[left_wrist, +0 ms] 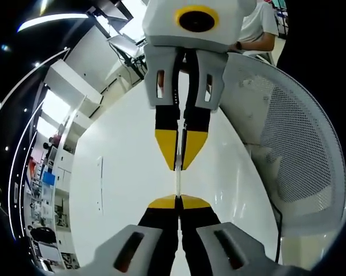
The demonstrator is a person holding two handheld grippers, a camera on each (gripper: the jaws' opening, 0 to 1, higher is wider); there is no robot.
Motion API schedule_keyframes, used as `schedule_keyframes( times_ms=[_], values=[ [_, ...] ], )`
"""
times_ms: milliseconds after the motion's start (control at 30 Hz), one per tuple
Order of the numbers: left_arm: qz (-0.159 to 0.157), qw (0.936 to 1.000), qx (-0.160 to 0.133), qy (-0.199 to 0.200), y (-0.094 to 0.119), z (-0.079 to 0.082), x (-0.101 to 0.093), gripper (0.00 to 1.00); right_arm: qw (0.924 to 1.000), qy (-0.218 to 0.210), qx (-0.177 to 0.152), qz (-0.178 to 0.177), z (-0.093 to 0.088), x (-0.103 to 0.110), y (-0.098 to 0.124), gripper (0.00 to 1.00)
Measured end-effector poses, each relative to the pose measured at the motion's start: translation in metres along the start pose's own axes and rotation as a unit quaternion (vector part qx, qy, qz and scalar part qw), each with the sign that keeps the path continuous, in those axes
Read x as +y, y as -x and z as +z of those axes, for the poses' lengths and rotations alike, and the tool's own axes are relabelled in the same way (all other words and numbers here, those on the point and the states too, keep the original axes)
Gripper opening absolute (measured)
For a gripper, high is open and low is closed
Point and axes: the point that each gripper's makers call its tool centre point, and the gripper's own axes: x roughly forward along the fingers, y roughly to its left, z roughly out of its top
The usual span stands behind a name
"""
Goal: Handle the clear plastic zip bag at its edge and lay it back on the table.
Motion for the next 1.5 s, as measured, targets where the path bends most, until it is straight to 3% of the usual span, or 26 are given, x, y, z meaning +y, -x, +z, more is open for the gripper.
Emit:
schedule_keyframes(
  times_ms=[1500],
  values=[
    [-0.002, 1.0000, 0.003, 0.003, 0.0013, -0.0037, 0.0005, 0.00, 1.0000, -0.001, 0.002, -0.003, -0.0037, -0.0013, 0.0034, 0.00]
  ],
)
